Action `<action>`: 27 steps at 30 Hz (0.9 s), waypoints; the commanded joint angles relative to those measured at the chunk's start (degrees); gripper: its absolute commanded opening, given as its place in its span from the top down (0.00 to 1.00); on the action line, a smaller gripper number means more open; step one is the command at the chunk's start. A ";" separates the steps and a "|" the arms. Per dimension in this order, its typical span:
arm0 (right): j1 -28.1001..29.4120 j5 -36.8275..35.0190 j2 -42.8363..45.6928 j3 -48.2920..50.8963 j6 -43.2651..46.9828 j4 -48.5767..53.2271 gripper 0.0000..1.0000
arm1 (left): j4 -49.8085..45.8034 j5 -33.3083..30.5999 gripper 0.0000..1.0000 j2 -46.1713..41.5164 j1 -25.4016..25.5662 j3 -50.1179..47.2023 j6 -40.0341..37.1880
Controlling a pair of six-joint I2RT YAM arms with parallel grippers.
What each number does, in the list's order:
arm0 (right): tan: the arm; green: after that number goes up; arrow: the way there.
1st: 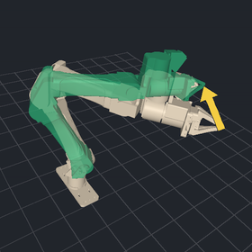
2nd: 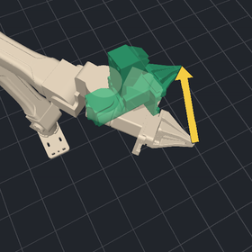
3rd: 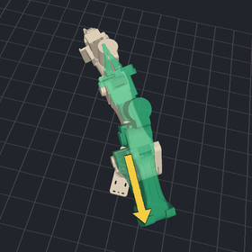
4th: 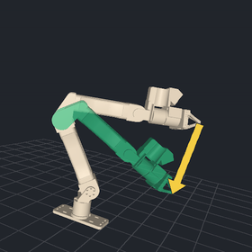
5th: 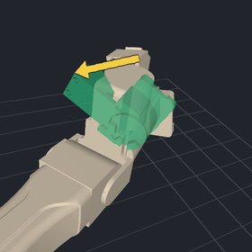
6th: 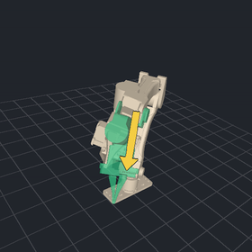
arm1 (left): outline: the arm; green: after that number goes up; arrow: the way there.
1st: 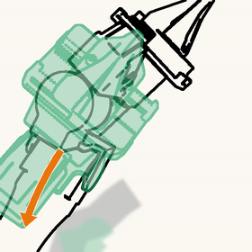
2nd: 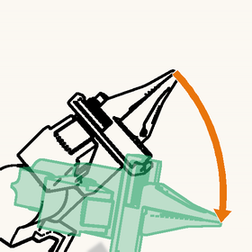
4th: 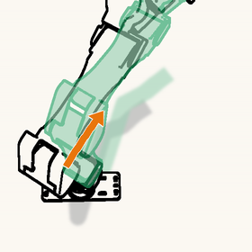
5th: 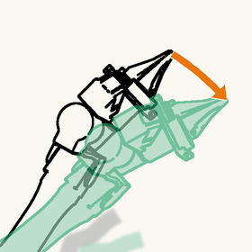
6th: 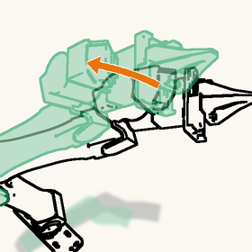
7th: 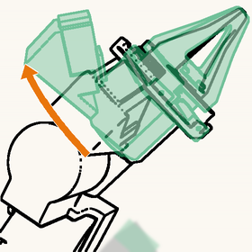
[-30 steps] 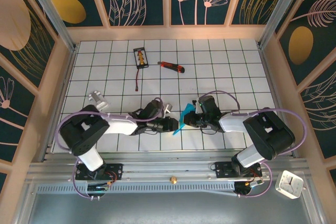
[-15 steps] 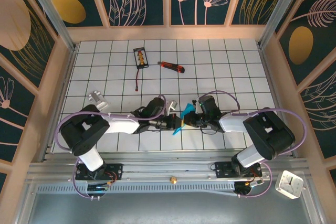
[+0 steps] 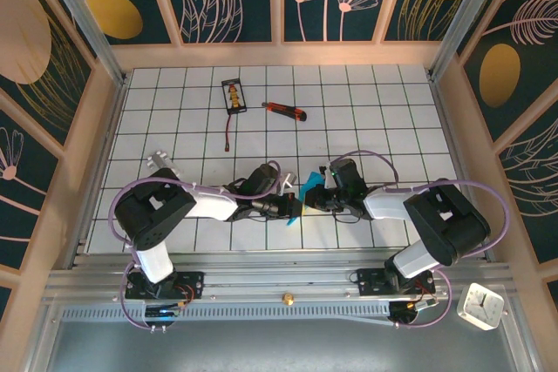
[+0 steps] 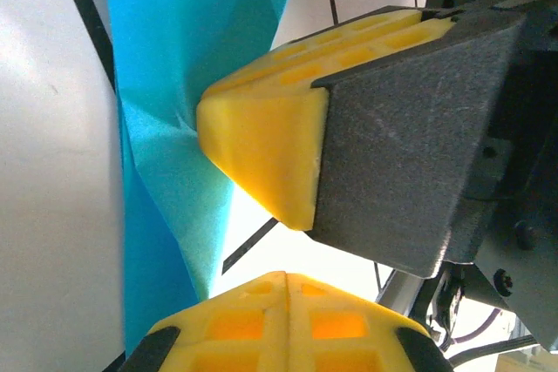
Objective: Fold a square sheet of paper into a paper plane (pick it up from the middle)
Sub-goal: Fold the wing for the fifth time at the center of the table.
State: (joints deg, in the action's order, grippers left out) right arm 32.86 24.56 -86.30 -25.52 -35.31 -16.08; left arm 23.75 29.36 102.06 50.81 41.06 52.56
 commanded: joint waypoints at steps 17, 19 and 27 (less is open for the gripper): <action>-1.05 -5.13 -1.22 0.19 1.07 7.09 0.86 | -3.97 -2.64 0.99 1.93 -0.03 0.51 -3.05; -1.09 -5.20 -1.32 0.20 1.12 7.18 0.86 | -4.31 -3.03 0.99 1.92 -0.07 0.43 -3.15; -1.05 -5.56 -1.84 0.37 1.38 7.63 0.86 | -5.63 -4.58 0.99 0.68 -0.37 0.24 -3.31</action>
State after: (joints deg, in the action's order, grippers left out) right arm 32.86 24.58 -86.30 -26.00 -35.27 -15.03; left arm 20.88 26.30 102.91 50.78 41.06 50.39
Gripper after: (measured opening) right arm 0.138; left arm 0.056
